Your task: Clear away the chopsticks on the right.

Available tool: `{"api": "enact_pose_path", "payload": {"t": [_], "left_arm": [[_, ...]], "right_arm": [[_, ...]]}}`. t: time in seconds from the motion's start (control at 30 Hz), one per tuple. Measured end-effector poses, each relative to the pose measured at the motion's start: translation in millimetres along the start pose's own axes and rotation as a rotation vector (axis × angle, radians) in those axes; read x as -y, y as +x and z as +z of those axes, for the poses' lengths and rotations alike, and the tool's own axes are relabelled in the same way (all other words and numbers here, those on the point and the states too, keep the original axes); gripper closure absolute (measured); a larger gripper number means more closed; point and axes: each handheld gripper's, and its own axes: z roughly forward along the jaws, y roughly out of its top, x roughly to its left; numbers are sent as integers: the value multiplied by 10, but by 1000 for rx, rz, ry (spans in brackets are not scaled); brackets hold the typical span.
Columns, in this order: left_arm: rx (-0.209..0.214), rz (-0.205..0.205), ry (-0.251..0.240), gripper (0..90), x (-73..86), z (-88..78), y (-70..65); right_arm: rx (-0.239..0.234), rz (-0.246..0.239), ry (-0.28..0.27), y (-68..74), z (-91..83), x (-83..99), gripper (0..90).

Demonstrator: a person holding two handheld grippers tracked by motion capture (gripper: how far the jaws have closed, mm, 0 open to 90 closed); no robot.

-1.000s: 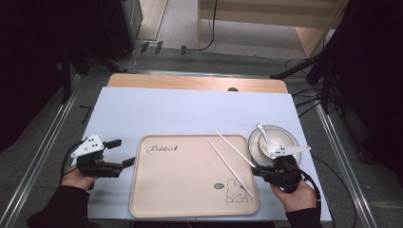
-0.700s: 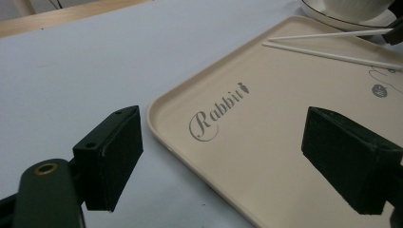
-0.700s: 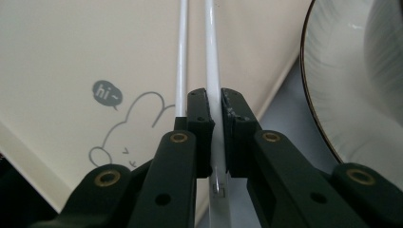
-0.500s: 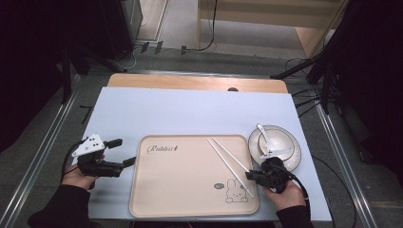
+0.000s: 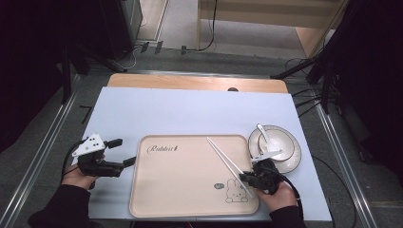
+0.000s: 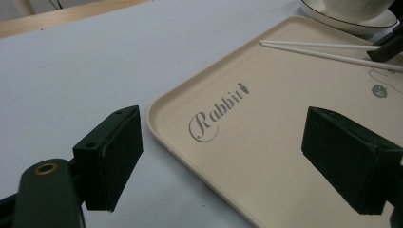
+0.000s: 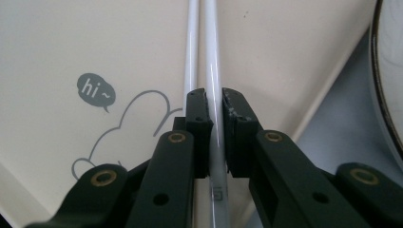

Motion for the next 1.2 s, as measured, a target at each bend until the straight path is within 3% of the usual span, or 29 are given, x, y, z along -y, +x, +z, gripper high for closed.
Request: {"api": "enact_pose_path", "payload": {"t": [0.4, 0.73, 0.93, 1.2], "left_arm": [[-1, -5, -2, 143, 3, -7, 3], [-4, -3, 0, 143, 10, -21, 3], [-7, -6, -1, 143, 18, -30, 1], [-11, -5, -2, 142, 27, -49, -1]], "right_arm": [[-30, -9, -5, -7, -15, -26, 698], [-97, -78, -145, -52, -273, -41, 454], [-146, -189, -218, -108, -485, -3, 330], [-149, -187, -291, -291, -671, 84, 270]]}}
